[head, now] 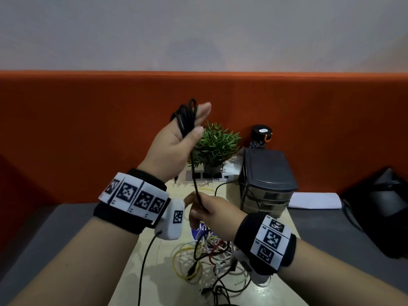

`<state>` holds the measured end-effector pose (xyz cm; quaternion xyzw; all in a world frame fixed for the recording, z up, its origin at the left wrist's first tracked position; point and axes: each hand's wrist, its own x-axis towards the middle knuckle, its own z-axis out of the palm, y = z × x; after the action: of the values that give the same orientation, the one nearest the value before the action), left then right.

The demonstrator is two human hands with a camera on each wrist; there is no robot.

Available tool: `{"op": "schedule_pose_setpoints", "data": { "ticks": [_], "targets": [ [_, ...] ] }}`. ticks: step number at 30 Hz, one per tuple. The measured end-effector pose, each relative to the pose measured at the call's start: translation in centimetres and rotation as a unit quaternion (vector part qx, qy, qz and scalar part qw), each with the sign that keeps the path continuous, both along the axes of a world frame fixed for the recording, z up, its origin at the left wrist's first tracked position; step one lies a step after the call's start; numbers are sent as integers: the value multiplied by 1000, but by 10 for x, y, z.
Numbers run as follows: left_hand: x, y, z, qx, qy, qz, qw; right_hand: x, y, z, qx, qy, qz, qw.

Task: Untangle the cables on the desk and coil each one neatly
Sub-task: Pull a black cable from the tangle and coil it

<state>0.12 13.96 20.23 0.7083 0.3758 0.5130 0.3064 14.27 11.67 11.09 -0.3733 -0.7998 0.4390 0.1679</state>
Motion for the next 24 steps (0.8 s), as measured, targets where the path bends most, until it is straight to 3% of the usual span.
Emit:
{"op": "schedule_pose_setpoints", "data": {
  "ticks": [2,5,7,14,19,24],
  "targets": [
    [-1,3,-11,-10,109,34,993,3,-5,11,24,-26,26,999],
    [-8,4,-23,-35,272,79,958,12,-8,26,41,9,16,999],
    [-12,0,-27,-54,303,64,949,21,-5,37,44,58,-17,997],
    [-9,-13,-23,-89,160,10,983,37,23,50,93,239,-124,958],
    [-2,-16,-11,-101,-14,39,994,32,25,24,81,179,-172,965],
    [0,-13,-6,-75,-93,132,984,29,14,-13,26,145,-161,976]
  ]
}}
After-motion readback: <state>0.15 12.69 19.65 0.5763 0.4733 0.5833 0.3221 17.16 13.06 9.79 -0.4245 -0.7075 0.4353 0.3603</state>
